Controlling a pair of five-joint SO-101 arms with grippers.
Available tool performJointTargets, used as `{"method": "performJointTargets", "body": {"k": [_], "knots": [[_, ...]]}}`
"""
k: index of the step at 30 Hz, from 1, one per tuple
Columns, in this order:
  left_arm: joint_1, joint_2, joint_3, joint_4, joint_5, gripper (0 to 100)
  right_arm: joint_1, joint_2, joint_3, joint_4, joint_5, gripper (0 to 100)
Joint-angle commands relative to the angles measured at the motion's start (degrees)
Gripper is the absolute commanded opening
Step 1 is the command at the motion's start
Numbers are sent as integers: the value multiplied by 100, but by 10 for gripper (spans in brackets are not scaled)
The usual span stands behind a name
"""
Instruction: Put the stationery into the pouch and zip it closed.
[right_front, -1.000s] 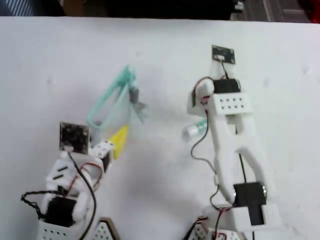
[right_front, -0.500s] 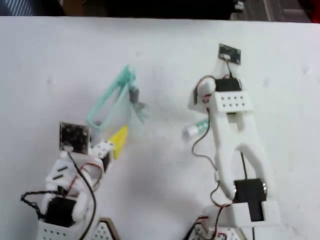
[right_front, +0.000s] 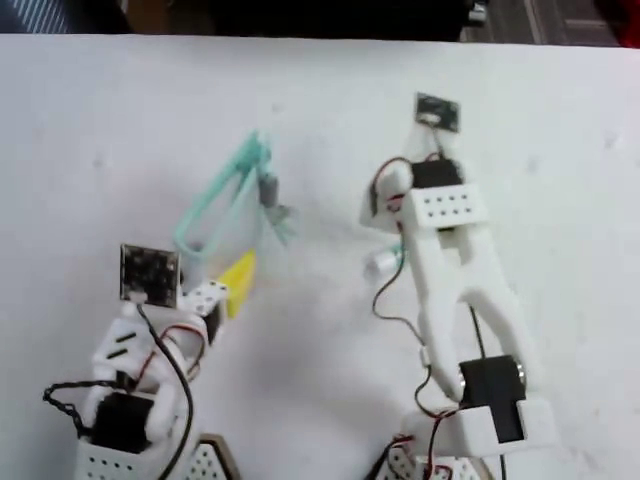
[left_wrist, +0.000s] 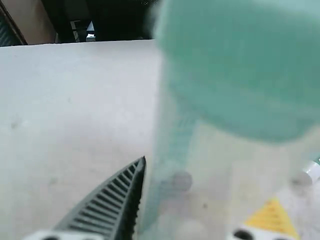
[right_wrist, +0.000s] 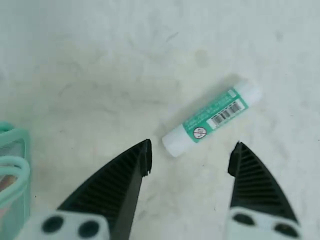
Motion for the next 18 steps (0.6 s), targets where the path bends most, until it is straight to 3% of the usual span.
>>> {"method": "performJointTargets", "body": {"k": [1,9,18], "knots": [[4,-40,-202,-26,18,271,-171,-31,88,-347,-26,236],[4,-40,-202,-26,18,271,646,13,440,-549,-448,237],[13,-40,-202,-18,18,271,716,1560,-88,-980,-475,235]]}}
